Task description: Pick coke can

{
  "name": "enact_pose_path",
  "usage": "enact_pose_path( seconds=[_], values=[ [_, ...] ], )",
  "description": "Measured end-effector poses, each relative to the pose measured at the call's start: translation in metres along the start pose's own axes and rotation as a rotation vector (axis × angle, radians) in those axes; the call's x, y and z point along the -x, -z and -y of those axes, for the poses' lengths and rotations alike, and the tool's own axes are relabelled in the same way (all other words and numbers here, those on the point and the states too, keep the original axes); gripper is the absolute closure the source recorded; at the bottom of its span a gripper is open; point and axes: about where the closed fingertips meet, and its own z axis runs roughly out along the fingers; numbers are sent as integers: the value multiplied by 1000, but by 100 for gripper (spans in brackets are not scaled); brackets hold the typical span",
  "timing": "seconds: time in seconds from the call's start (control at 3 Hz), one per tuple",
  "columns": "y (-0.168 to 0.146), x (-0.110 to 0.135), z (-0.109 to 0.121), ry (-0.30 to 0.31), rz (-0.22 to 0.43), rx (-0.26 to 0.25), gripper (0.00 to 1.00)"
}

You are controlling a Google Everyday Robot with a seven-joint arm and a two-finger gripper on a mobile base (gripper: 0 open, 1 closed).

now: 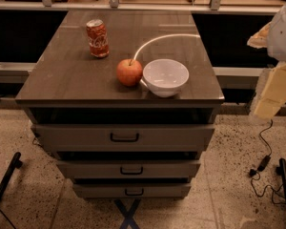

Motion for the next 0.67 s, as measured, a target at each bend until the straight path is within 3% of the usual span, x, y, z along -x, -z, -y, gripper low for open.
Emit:
enact_pose_path(
  seconds=[0.33,0.67],
  values=[
    [0,4,7,1,9,-20,0],
    [-13,29,52,-5,69,-120,0]
  ],
)
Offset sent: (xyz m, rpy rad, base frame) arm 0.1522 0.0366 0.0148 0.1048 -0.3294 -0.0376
